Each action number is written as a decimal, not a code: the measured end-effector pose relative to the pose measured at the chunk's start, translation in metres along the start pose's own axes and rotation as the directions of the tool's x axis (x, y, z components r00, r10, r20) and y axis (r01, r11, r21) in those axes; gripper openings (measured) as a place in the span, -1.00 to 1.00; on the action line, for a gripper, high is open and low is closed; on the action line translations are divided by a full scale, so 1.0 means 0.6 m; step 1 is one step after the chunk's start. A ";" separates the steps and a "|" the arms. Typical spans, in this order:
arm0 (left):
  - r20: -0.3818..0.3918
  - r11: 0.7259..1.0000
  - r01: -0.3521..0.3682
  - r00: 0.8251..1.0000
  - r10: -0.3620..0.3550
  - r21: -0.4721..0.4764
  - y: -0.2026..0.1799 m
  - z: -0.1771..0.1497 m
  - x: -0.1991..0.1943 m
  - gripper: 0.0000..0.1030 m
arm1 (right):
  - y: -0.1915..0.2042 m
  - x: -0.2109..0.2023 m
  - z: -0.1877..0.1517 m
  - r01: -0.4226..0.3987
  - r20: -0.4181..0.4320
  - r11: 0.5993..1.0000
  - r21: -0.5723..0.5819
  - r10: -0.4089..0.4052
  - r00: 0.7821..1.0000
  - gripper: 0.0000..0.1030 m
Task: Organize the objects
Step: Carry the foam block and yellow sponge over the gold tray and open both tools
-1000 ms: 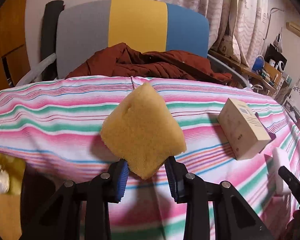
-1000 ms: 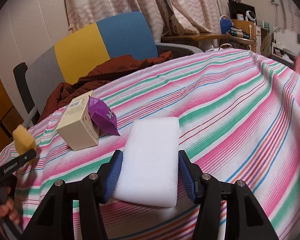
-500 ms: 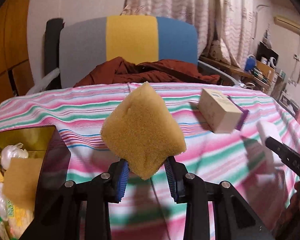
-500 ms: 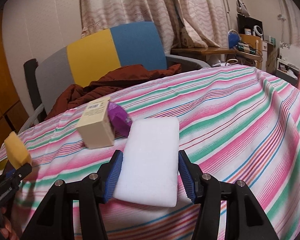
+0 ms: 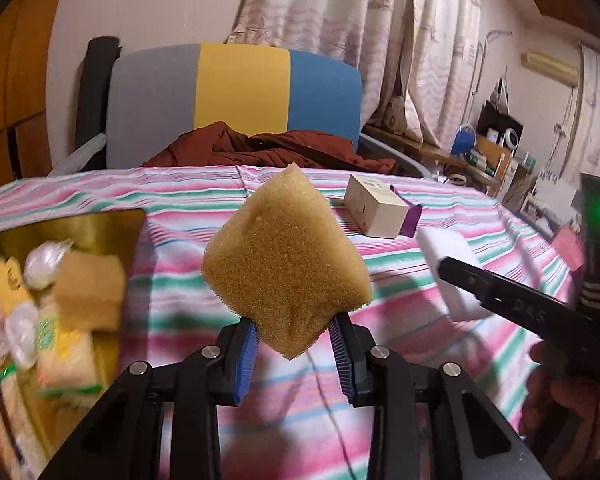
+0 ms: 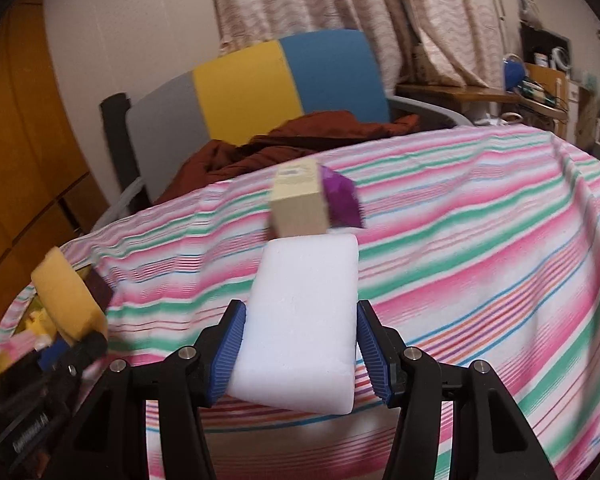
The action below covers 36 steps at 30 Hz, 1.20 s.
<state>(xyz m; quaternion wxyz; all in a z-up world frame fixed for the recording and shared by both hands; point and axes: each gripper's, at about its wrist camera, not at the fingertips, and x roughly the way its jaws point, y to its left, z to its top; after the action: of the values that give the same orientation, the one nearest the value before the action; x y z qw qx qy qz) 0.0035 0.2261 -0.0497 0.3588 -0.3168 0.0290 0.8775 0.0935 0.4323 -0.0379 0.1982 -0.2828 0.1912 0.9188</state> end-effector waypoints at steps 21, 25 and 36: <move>-0.090 0.972 -0.083 0.994 0.065 -0.221 0.213 -0.068 -0.118 -0.34 | 0.310 -0.034 -0.025 -0.410 -0.140 0.895 -0.173 0.390 0.910 0.09; -0.122 0.968 -0.083 0.991 0.055 -0.238 0.225 -0.080 -0.114 -0.32 | 0.361 -0.015 -0.026 -0.462 -0.205 0.868 -0.184 0.426 0.881 0.09; -0.160 0.958 -0.127 0.983 0.087 -0.256 0.259 -0.078 -0.127 -0.31 | 0.471 0.047 -0.022 -0.517 -0.300 0.829 -0.215 0.448 0.842 0.11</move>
<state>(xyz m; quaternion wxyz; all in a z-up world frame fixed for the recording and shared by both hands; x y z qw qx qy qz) -0.0307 0.0515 -0.0707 0.2621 -0.4236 -0.0449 0.8660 -0.0558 0.1935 0.0024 -0.1092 -0.3581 0.1435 0.9161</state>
